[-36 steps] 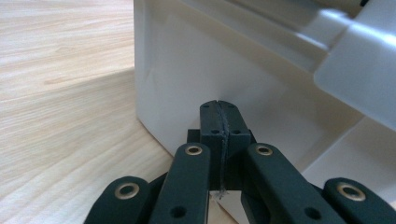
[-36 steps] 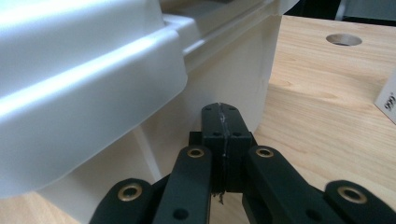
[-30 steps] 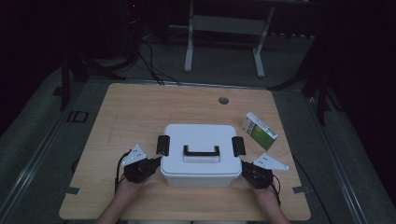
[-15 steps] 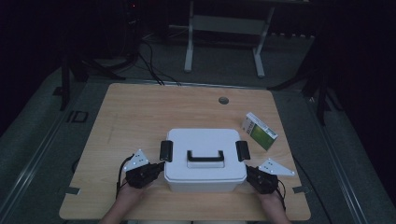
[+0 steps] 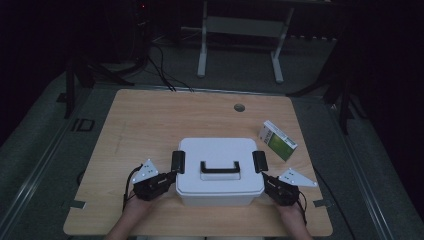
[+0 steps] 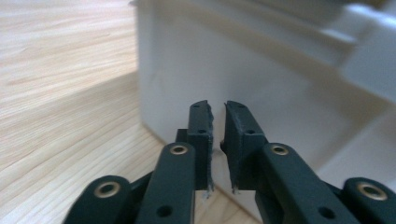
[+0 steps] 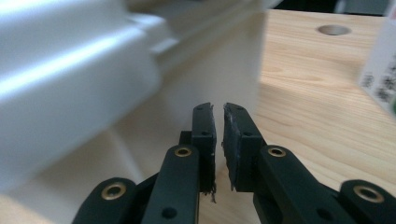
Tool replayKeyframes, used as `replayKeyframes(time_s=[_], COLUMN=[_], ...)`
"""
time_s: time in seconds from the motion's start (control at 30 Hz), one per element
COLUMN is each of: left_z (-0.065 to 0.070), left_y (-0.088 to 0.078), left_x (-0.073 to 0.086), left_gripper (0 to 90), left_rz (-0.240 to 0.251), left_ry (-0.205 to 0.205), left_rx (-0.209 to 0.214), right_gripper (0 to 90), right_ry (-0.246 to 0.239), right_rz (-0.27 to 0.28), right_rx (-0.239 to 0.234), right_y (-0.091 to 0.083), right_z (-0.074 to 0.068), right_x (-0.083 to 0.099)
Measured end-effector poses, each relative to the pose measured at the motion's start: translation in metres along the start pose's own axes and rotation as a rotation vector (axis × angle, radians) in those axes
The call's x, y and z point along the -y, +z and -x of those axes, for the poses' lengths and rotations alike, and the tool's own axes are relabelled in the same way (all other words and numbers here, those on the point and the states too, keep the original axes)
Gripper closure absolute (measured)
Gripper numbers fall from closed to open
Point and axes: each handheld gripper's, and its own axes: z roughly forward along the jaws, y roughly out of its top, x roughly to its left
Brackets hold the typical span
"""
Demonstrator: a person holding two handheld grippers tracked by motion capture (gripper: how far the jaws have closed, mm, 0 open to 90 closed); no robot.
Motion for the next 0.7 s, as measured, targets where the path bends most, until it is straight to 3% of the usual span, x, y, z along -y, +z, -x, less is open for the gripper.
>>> replayKeyframes(time_s=[0.1, 0.17, 0.27, 0.3, 0.37, 0.47, 0.6, 0.63, 0.67, 0.7], left_z=[-0.004, -0.007, -0.012, -0.013, -0.014, -0.016, -0.02, -0.021, -0.022, -0.024], left_y=[-0.002, -0.003, -0.003, -0.004, -0.003, -0.003, -0.003, -0.003, -0.003, -0.004], left_x=[0.0, 0.0, 0.001, 0.001, 0.002, 0.003, 0.004, 0.004, 0.004, 0.004], left_gripper=[70.8, 62.8, 57.9, 51.9, 50.8, 46.8, 41.0, 39.1, 39.1, 37.0], left_rz=[-0.015, -0.032, -0.069, -0.085, -0.104, -0.128, -0.145, -0.153, -0.16, -0.167], left_ry=[-0.003, -0.006, -0.007, -0.002, -0.006, -0.014, -0.029, -0.032, -0.029, -0.033], left_rx=[-0.036, -0.045, -0.026, -0.02, -0.011, 0.007, 0.039, 0.04, 0.035, 0.044], right_gripper=[82.2, 80.8, 80.1, 77.7, 75.1, 63.9, 40.0, 26.8, 26.8, 19.8], right_ry=[0.011, -0.009, 0.002, -0.003, -0.012, 0.002, 0.002, 0.004, 0.004, -0.016], right_rz=[-0.008, -0.011, -0.008, -0.007, -0.009, -0.011, -0.008, -0.009, -0.009, -0.027], right_rx=[0.022, 0.042, 0.06, 0.064, 0.072, 0.075, 0.076, 0.047, 0.047, 0.044], right_y=[-0.001, -0.003, -0.007, -0.008, -0.01, -0.013, -0.014, -0.015, -0.015, -0.014], right_z=[0.005, 0.008, 0.014, 0.015, 0.018, 0.021, 0.023, 0.026, 0.026, 0.026], right_x=[0.003, 0.003, 0.003, 0.003, 0.002, 0.003, 0.005, 0.006, 0.006, 0.006])
